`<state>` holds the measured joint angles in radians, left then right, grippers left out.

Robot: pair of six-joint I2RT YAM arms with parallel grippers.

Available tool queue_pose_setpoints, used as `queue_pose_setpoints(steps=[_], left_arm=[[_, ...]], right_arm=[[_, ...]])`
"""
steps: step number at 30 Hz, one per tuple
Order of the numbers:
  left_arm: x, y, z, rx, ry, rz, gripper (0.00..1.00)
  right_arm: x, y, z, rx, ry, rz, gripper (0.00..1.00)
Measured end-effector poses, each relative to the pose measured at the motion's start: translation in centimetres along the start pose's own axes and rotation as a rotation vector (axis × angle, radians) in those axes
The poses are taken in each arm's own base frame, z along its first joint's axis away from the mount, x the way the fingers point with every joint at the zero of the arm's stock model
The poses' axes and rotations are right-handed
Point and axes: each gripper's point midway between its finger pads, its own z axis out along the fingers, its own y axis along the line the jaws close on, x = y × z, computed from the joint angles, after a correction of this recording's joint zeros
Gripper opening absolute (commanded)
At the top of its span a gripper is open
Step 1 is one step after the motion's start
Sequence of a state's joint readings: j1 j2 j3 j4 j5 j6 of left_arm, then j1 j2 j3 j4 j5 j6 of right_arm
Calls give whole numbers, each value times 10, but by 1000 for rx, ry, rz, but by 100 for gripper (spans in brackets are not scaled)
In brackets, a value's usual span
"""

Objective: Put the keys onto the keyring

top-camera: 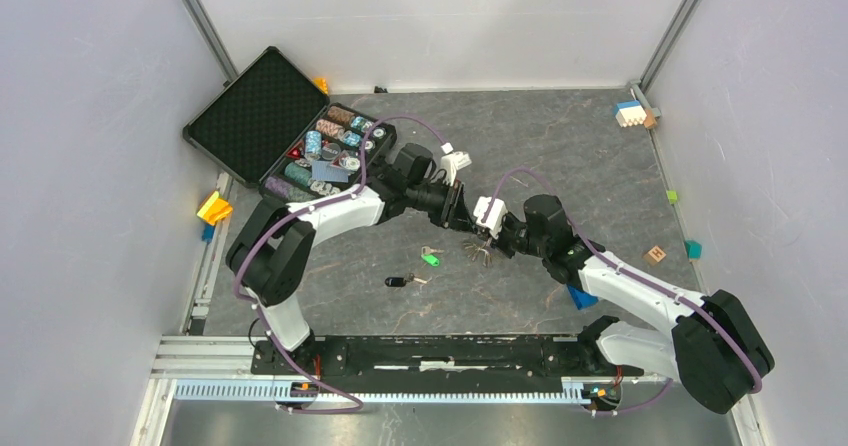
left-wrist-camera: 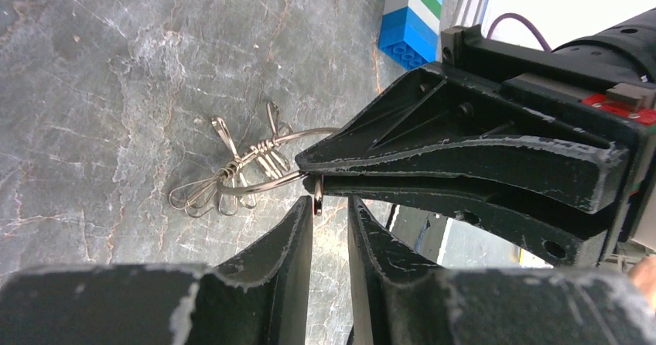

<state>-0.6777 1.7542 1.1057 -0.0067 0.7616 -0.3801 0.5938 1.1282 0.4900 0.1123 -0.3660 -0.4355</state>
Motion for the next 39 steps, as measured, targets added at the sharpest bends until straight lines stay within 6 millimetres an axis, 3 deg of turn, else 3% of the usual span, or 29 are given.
queue_pose_setpoints(steps=[6,14,25,39], left_arm=[[10,-1,4,-1,32,-15,28],[13,0,6,-7,50,-30,19],[11,-1,6,-9,48,-28,27],[10,-1,5,-15,51,-32,17]], right_arm=[[0,1,0,-4,1,1,0],[-1,2,0,-9,-3,0,0],[-3,6,1,-33,-16,-8,0],[-3,8,0,-49,-18,-9,0]])
